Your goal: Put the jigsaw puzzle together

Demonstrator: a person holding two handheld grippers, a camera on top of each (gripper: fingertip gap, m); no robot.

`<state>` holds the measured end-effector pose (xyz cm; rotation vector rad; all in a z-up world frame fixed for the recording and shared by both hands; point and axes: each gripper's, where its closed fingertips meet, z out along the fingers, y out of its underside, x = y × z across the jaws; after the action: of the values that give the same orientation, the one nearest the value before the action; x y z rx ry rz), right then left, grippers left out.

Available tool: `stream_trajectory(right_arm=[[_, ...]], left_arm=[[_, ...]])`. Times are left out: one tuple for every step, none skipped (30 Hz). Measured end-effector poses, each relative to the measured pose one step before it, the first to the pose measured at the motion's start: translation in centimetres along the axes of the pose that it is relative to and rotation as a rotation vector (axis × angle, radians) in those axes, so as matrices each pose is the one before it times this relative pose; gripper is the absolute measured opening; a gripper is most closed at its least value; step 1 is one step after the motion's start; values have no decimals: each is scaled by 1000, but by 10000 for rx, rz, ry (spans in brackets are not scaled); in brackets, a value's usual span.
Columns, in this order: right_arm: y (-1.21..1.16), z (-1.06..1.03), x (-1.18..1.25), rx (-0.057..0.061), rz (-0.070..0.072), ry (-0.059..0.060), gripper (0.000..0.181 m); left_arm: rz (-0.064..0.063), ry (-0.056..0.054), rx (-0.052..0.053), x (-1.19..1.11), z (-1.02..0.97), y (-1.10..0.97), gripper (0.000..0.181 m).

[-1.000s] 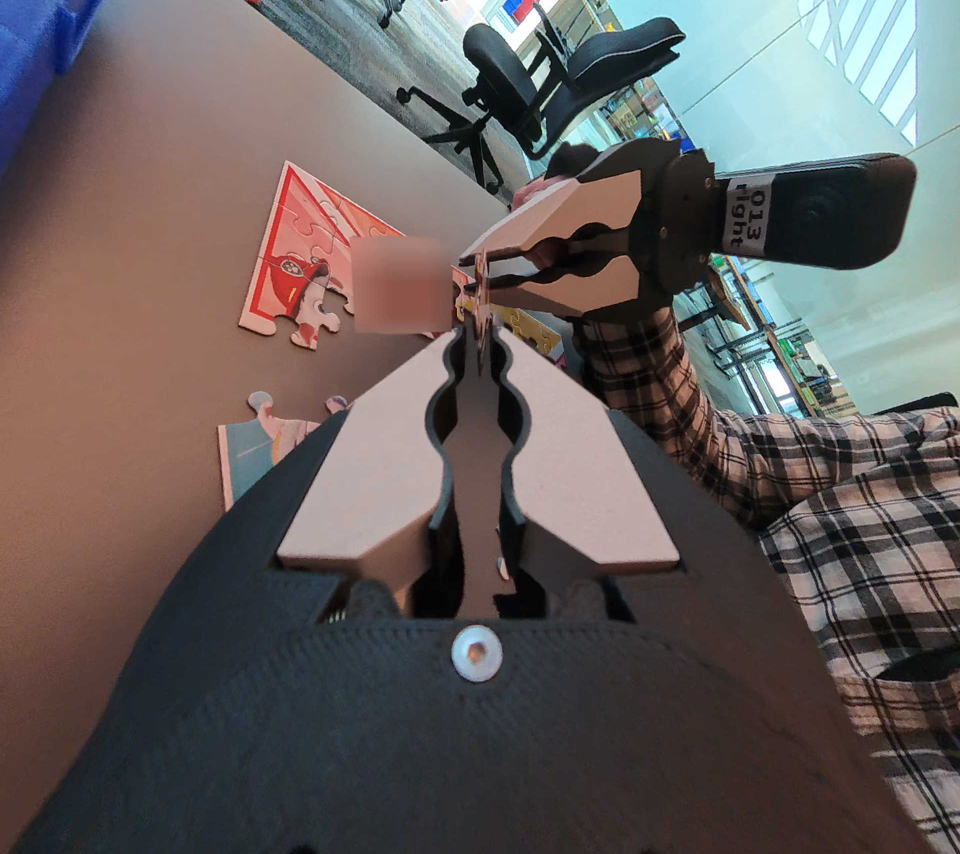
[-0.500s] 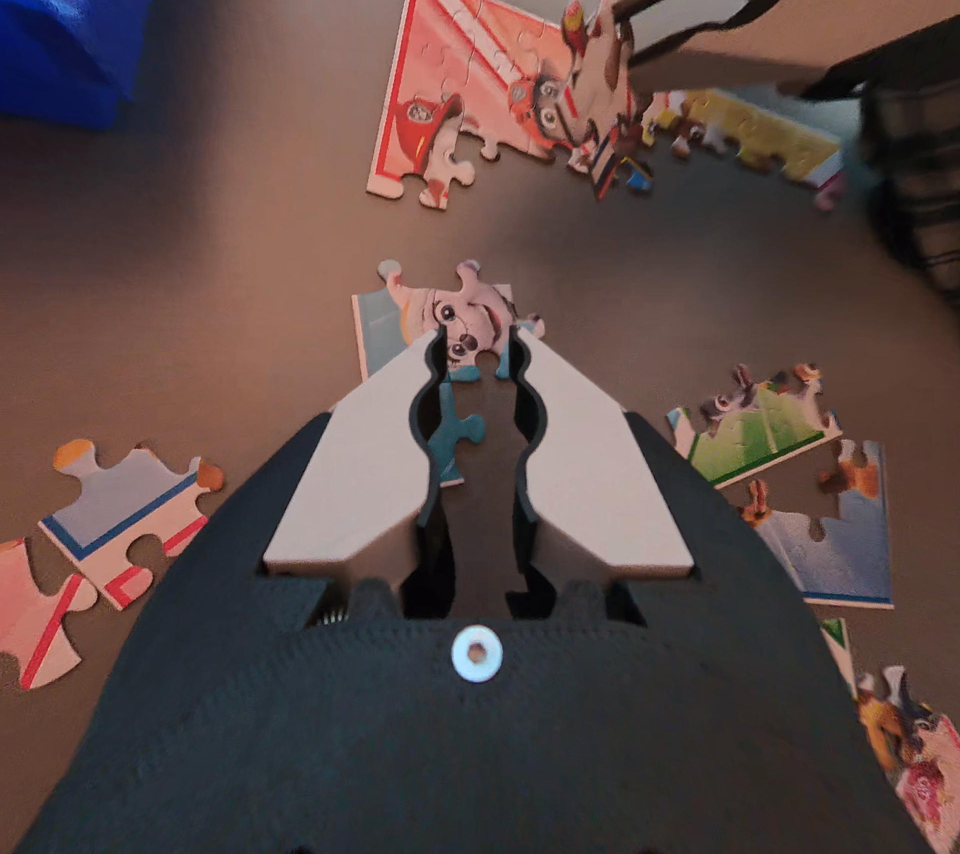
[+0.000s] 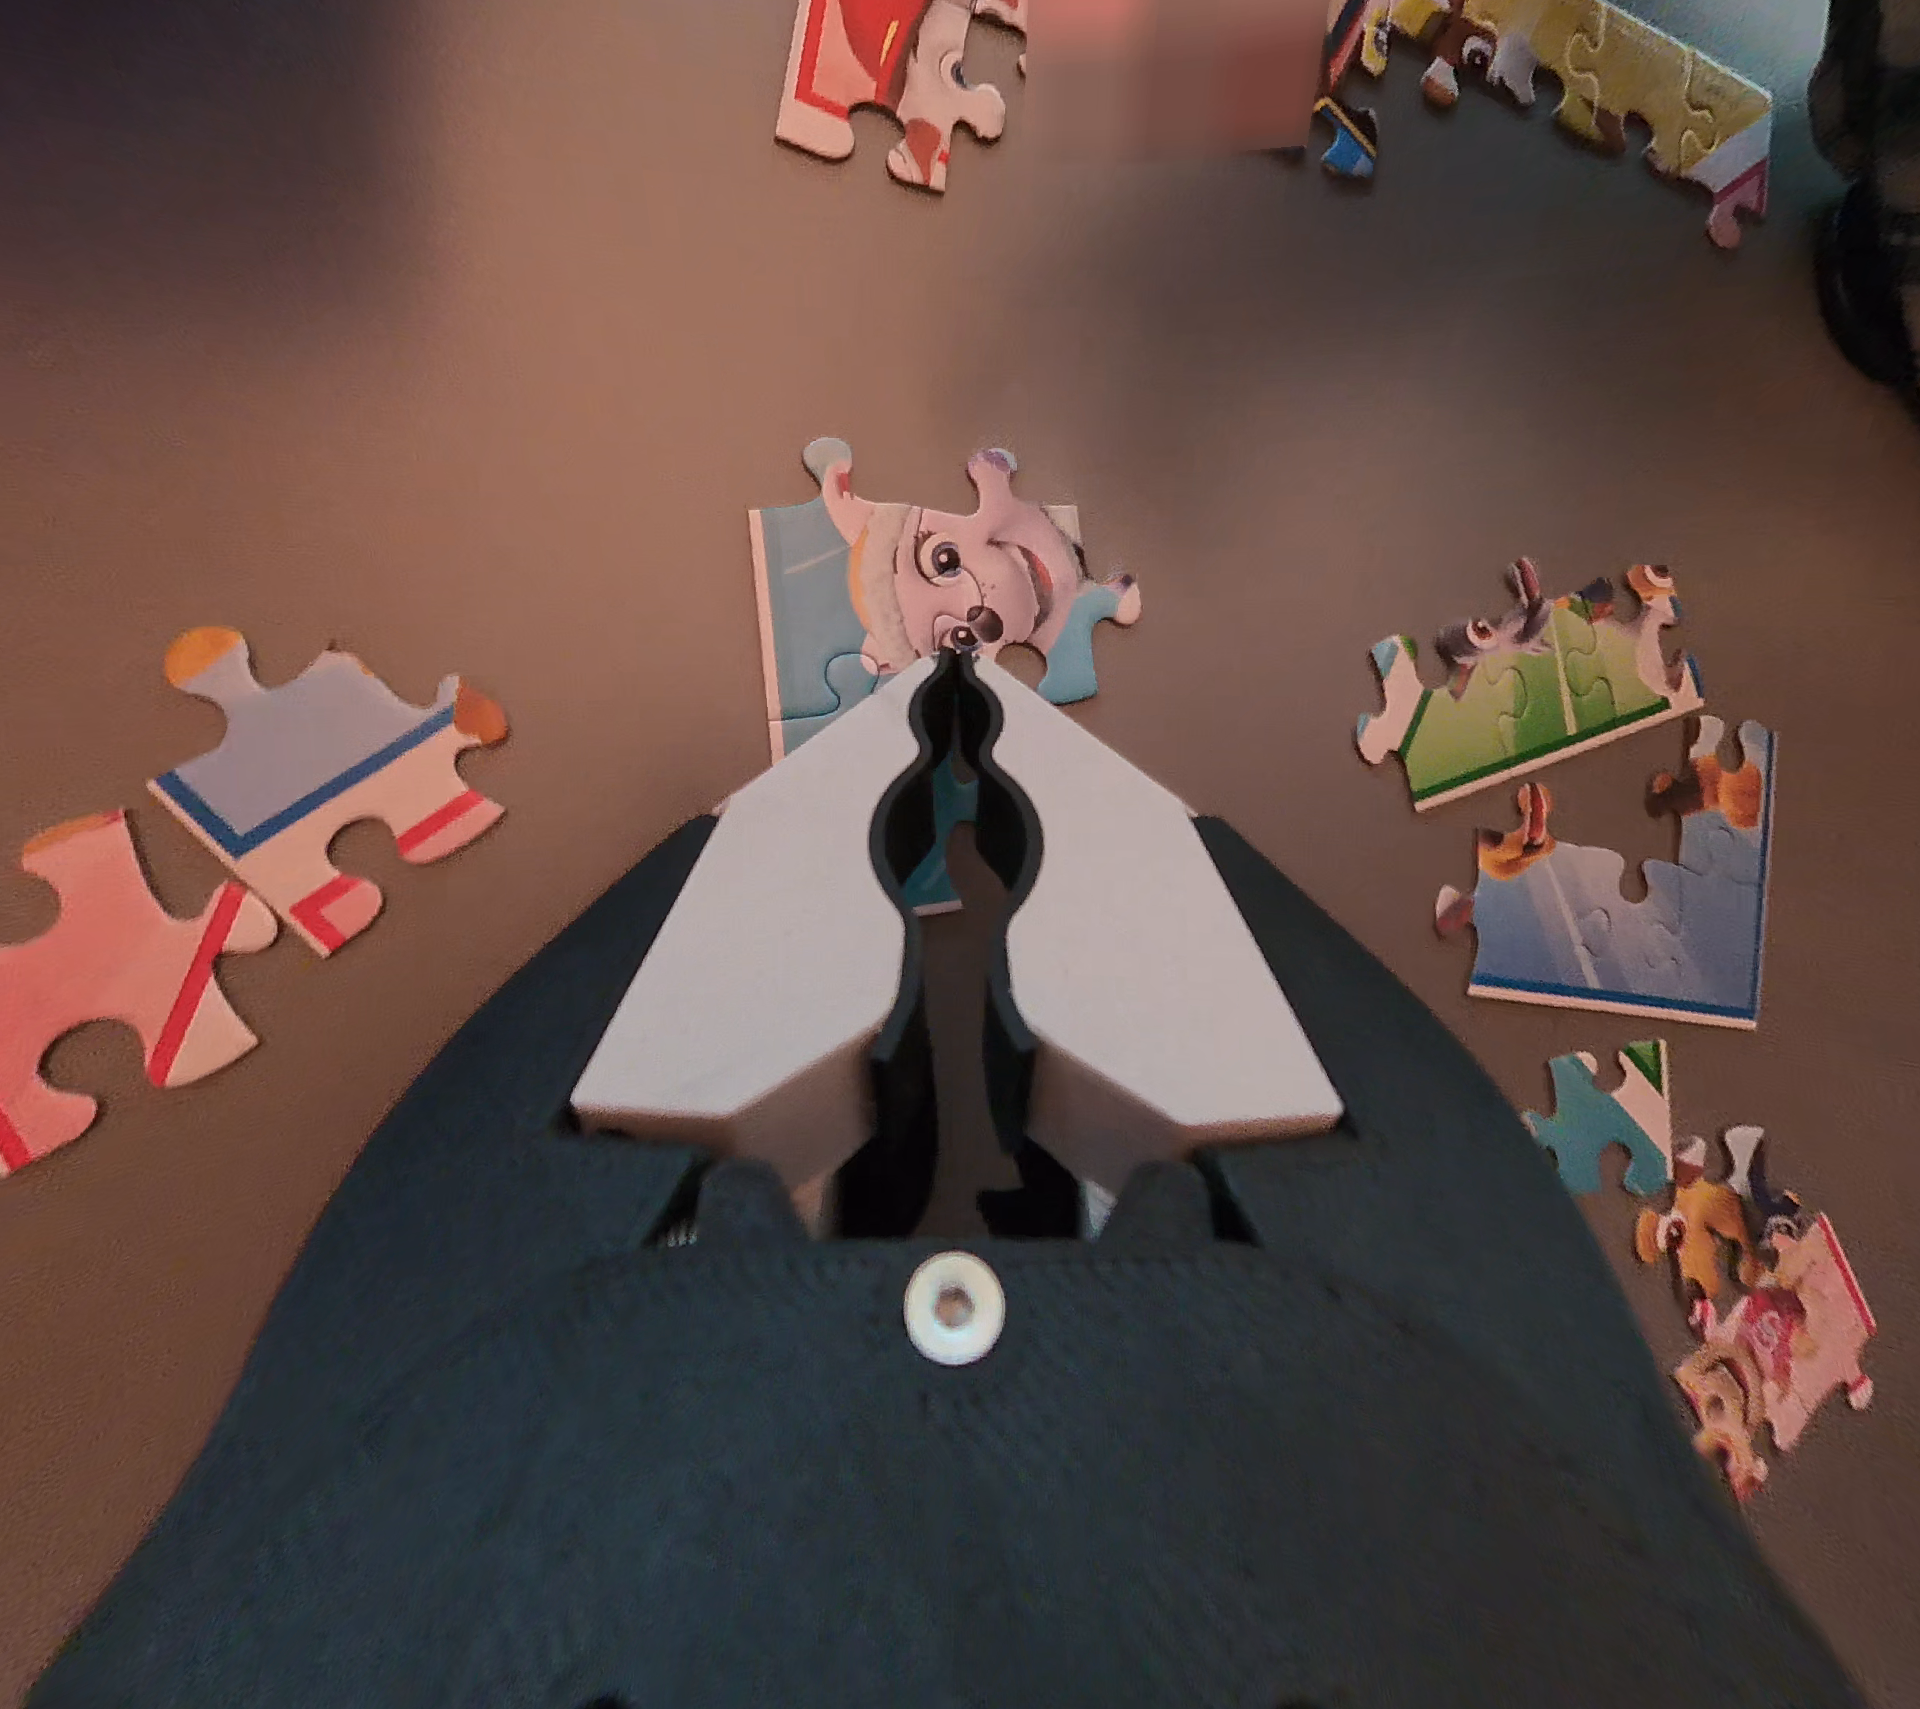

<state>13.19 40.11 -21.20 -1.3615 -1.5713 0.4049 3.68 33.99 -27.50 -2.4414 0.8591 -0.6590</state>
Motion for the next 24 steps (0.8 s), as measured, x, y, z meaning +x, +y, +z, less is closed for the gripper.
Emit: stream_trajectory(right_arm=[[-13,-3,-6,10,10,-9,7],[6,-9,-18,0,1,-14,7],[10,4,-25,-2,-5,-17,7],[2,2,-40,2,-4,-21,8],[-4,3,-35,-3,-1,-19,8],[28,-1,-12,-12,-4,-14,8],[12,-2,-58,-5,0,-32,8],[-8,4,-76,0,3,-46,8],[12,12,-93,-10,-11,-52,8],[19,37,-129,-19,-14,-65,7],[47,45,-143,-26,-6,-71,7],[56,61,-102,-36,-4,-53,7],[70,57,-79,-37,-10,-37,7],[49,40,-71,-24,-10,-39,7],[26,29,-79,-14,-8,-34,7],[4,13,-63,-8,-1,-35,7],[8,5,-59,0,1,-39,7],[-31,-7,-75,17,1,-44,7],[-56,-9,-83,33,7,-50,7],[-11,0,-81,13,-1,-43,7],[5,22,-77,-10,-10,-40,7],[15,36,-107,-13,-12,-50,7],[9,44,-107,-13,-16,-52,7],[5,33,-100,-11,-13,-49,7]], left_arm=[[-58,23,-115,17,-244,338,0],[-46,-7,-125,-10,-264,369,0],[-90,-12,-129,-24,-269,381,0],[-99,-14,-127,-35,-268,378,0],[-56,-48,-115,-72,-262,337,0],[-146,-79,-77,-122,-262,254,2],[-200,-149,1,-227,-256,44,8],[-16,-360,137,-403,-260,-292,19],[260,-358,293,-155,-280,-674,23],[365,-281,376,150,-268,-928,25],[402,-287,399,237,-210,-1106,31],[501,-143,330,540,-92,-1059,34],[451,-131,63,532,82,-693,37],[487,-303,19,262,154,-655,42],[616,-205,196,499,197,-926,47],[652,-112,289,696,276,-1044,49],[616,-297,153,354,389,-844,50],[615,-260,-37,320,479,-535,50],[586,-215,-108,321,520,-415,52],[518,-287,-111,130,461,-348,51],[373,-234,-99,85,430,-311,50],[223,-215,-14,21,361,-366,48],[133,-234,54,-85,270,-390,46],[90,-94,114,54,186,-385,43]])
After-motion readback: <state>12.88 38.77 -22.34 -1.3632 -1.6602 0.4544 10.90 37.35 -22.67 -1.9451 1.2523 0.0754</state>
